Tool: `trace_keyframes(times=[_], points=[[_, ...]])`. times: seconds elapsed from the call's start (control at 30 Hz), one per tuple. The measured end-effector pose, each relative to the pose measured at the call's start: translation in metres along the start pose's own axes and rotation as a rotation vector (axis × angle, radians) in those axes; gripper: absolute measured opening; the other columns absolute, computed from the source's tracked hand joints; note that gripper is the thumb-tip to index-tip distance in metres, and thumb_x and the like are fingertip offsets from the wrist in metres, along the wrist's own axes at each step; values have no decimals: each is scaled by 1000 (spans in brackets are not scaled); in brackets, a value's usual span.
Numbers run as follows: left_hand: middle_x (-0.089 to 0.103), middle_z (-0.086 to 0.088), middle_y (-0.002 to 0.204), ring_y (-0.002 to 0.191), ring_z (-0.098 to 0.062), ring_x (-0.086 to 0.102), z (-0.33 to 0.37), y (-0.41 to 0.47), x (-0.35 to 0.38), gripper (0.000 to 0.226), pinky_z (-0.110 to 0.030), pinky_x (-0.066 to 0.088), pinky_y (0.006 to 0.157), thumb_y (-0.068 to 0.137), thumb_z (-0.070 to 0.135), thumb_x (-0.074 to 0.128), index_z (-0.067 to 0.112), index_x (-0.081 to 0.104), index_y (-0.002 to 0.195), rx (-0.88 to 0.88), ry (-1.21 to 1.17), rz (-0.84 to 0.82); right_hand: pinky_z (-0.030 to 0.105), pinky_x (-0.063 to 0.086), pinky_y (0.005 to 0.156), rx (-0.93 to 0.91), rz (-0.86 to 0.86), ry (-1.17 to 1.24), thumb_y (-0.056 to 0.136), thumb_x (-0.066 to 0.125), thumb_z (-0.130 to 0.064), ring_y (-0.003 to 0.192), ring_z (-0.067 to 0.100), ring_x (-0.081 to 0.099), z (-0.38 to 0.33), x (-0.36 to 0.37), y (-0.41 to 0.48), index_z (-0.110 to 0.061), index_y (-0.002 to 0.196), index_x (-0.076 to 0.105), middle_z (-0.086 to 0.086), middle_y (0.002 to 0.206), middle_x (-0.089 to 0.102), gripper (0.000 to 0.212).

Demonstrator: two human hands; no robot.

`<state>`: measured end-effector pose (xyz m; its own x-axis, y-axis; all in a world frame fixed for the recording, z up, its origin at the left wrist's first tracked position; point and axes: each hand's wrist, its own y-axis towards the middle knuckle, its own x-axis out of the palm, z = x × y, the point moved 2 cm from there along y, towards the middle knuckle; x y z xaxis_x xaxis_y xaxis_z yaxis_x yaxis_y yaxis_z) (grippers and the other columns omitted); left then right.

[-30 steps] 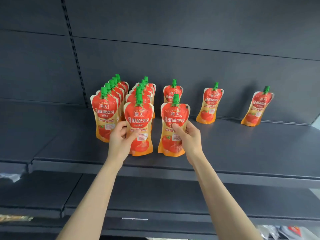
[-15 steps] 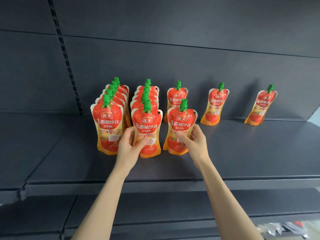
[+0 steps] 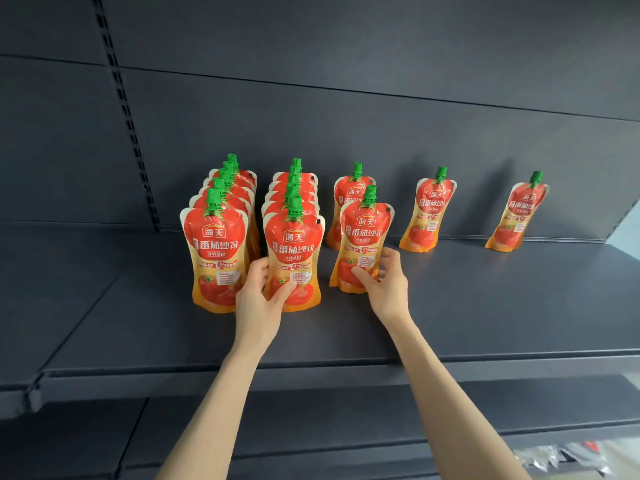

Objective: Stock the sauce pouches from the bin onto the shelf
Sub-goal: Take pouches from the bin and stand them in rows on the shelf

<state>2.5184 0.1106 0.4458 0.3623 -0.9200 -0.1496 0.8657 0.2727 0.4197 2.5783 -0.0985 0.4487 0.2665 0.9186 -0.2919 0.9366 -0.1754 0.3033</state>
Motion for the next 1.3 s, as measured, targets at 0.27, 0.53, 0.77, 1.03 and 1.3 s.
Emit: trace_keyframes(times=[0.27,0.53,0.77,1.03,1.3], points=[[60,2,124,113,-13,56,-3,-1,2,46,-23,48,87,86,26,64,17,47,129,-14,125,10,42,49,93,49,-51,-175,90,61,-36,114,24,58,7,18,35,-18,130,40,5,128,60,48],[56,-5,131,121,-17,52,3,-4,2,54,-38,47,99,86,23,63,12,44,136,-20,237,42,53,39,103,99,-61,-409,93,47,-52,117,29,56,11,28,55,-22,132,37,3,130,59,51],[55,-8,130,118,-11,46,9,-8,4,55,-24,36,94,88,24,62,9,42,137,31,368,74,52,36,105,125,-83,-481,93,42,-56,121,32,52,13,29,56,-19,133,37,6,132,57,54],[47,-19,135,126,-32,45,17,-30,1,58,-30,34,95,86,20,65,0,41,135,26,480,117,41,42,101,176,-23,-253,94,55,-35,125,27,51,3,5,17,-11,143,34,11,140,50,58],[60,-10,116,111,-26,54,54,-72,31,31,-27,40,92,84,8,66,3,60,114,192,391,-15,34,46,94,96,148,-172,93,58,-20,106,18,58,-2,-79,-71,-11,110,63,3,111,66,21]])
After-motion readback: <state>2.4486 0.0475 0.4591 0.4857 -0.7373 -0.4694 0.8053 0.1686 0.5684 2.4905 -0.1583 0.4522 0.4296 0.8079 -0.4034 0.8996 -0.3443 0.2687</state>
